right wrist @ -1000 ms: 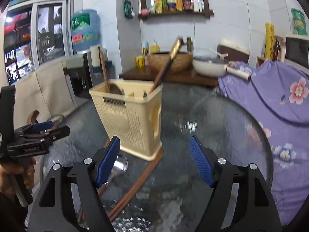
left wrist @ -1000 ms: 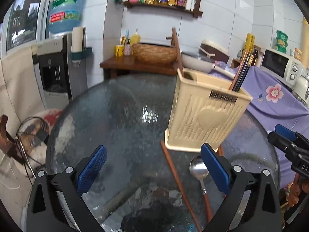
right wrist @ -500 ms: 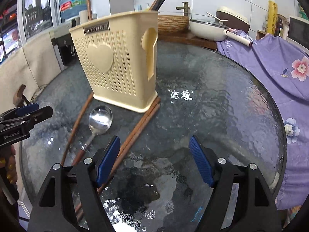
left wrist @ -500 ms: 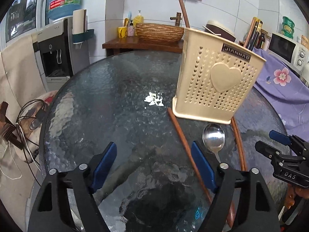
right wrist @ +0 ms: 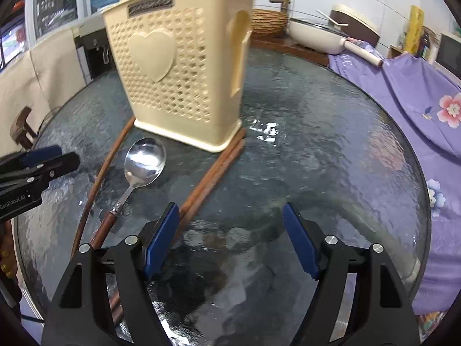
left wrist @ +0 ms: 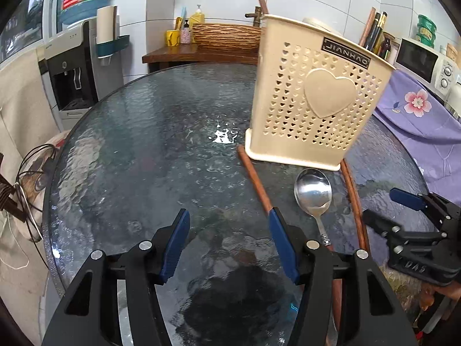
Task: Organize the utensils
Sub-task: 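Grasp a wooden chopstick with left tool while right tool grasps another wooden chopstick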
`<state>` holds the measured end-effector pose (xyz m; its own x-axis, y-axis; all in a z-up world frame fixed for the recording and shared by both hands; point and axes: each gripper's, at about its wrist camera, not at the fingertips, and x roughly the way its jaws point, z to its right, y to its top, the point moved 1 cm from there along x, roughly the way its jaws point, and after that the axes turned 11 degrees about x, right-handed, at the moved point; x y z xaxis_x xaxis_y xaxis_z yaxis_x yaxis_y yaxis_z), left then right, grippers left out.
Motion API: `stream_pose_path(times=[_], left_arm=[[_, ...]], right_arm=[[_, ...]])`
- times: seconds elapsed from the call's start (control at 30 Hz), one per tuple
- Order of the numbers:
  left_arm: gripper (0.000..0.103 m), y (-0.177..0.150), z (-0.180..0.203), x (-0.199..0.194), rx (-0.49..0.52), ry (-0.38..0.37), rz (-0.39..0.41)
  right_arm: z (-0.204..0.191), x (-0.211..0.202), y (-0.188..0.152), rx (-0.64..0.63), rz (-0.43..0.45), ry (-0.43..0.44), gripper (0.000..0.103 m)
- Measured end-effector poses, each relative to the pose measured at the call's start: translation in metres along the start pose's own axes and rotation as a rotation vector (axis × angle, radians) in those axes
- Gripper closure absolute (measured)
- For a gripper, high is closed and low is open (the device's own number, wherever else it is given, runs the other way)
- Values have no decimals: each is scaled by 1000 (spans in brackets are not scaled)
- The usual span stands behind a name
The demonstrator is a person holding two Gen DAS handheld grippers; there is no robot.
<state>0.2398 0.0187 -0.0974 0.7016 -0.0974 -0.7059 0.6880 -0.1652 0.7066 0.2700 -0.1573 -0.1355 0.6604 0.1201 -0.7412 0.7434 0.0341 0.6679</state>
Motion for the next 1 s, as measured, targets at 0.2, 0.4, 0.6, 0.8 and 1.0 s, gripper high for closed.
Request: stream_pose_path(times=[0.2,0.4,0.6,0.8,1.0], left_arm=[[47,-3,3,3,30,0,-18],[47,8,0,9,34,1,-22],[48,25,1,30,46,-2,-44],[49,32,-4,45,33,3,-61],[50,39,-3,55,39,11,-72]], right_arm=[[17,-4,-1,2,-9,-44,29],[41,-5,5,86,-39,-20,39],[56,8,11,170,-64,-20,50],[71,13,21,212,-44,0,63],[81,21,32,248,-53,30,80]])
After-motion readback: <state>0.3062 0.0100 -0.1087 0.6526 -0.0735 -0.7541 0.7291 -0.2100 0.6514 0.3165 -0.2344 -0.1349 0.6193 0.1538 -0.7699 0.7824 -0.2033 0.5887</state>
